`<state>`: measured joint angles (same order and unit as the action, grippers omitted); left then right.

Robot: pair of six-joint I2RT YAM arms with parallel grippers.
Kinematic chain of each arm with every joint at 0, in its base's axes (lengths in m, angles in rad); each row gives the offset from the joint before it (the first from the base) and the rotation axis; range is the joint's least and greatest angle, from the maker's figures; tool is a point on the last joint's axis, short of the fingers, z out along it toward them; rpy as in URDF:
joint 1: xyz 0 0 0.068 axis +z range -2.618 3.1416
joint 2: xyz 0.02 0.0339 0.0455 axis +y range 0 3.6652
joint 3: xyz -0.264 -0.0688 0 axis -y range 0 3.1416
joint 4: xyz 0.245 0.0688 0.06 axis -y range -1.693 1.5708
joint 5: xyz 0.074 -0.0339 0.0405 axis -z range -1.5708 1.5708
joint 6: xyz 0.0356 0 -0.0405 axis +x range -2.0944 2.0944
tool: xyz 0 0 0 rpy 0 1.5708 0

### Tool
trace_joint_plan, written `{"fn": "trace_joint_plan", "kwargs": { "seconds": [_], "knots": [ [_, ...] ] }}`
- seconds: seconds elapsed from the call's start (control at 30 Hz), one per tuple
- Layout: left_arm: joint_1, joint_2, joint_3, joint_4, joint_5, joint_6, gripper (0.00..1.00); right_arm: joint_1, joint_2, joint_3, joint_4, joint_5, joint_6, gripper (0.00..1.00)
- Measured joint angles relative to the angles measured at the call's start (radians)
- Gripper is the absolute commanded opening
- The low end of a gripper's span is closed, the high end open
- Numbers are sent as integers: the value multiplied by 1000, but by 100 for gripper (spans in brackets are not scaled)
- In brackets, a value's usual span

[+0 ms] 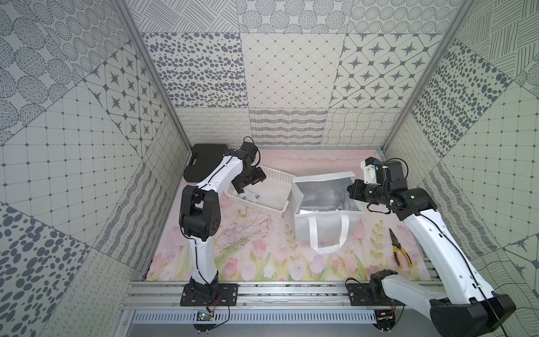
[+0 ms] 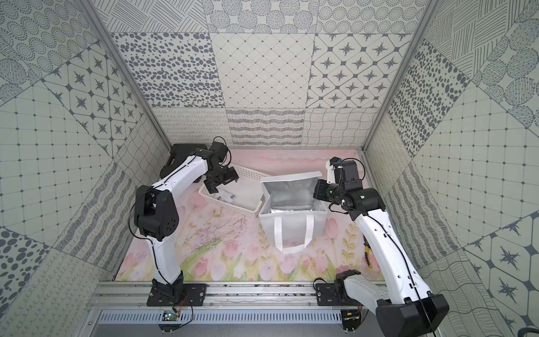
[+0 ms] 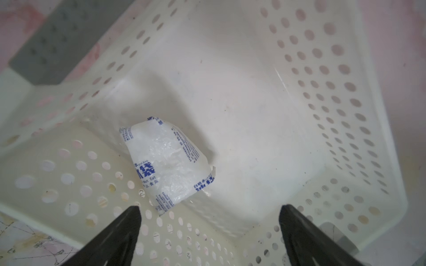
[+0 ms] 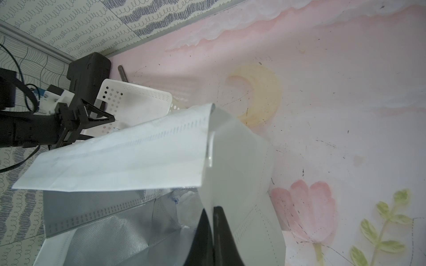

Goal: Place the ice pack in the delivery bag
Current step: Pick up the ice pack from the bin.

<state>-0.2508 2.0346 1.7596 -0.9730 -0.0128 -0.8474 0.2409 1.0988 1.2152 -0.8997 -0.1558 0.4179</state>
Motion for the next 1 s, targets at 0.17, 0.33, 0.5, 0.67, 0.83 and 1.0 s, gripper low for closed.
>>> {"fn": "trace_joint_plan", "kwargs": {
  "seconds": [0.17,0.33,0.5,0.67,0.83,1.0],
  "knots": [
    [10,77,11,1,-47,-77,100,0,0,-9,3,0,3,0],
    [10,151,35,16,-68,-109,99,0,0,-13,6,1,8,0],
    [-6,175,50,70,-77,-105,98,0,0,-13,7,1,16,0],
    [-58,182,84,129,-48,-53,98,0,0,-13,7,1,17,0],
    [-81,137,71,156,-39,-16,98,0,0,-19,10,1,17,0],
    [-83,98,43,152,-40,49,97,0,0,-24,14,1,17,0]
  ]
}}
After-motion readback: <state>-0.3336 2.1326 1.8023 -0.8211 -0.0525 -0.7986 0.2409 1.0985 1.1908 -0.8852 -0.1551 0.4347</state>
